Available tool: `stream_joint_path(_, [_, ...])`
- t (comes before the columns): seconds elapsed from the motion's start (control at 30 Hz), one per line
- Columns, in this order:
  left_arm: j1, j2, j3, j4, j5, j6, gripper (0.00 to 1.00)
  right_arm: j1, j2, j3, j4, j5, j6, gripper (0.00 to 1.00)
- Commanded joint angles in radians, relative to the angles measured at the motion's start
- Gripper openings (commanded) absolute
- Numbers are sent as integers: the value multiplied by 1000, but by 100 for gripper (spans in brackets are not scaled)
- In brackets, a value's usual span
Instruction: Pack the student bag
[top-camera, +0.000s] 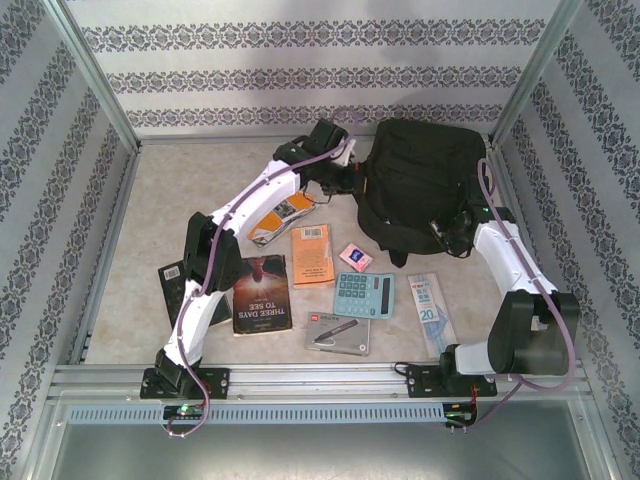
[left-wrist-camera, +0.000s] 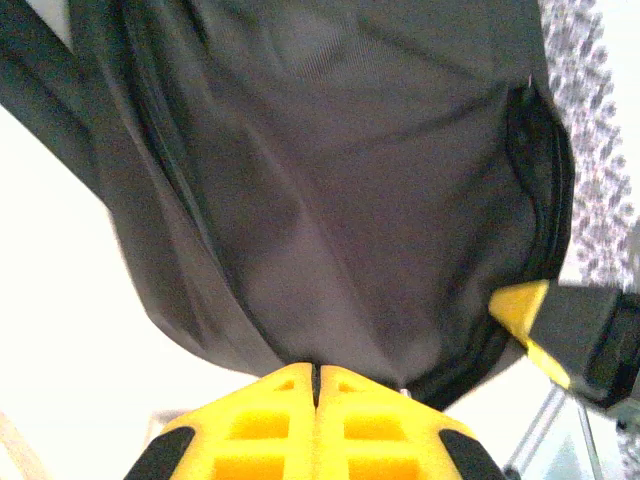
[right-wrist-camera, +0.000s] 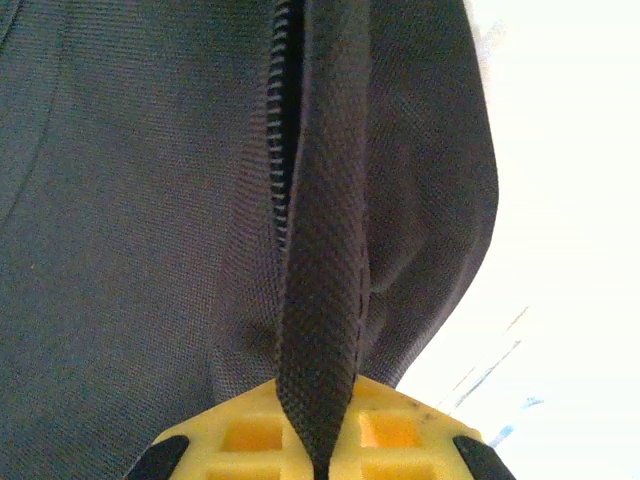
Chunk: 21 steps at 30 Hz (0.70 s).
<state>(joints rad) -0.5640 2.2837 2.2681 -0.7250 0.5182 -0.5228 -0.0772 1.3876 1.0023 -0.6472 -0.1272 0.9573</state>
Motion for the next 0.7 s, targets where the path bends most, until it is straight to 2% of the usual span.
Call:
stream_joint_path(0.0, [43, 71, 115, 17, -43, 38, 0, -9, 17, 61, -32, 95, -54, 4])
stream_joint_path(0.17, [28, 88, 123, 38, 1, 35, 0, -12, 74, 109, -28, 100, -61, 13])
stream_joint_path(0.23, [15, 83, 109, 37, 7, 44, 0, -11, 103, 137, -31, 88, -69, 24])
stream_joint_path(0.43, [-2, 76, 109, -30, 6, 50, 0, 14, 86, 153, -30, 85, -158, 41])
stream_joint_path(0.57, [-8, 58, 98, -61, -3, 28, 7, 51, 26, 138, -7, 87, -261, 46])
stream_joint_path(0.67, [-16, 48, 73, -66, 6, -9, 20, 81, -11, 125, -11, 100, -287, 51])
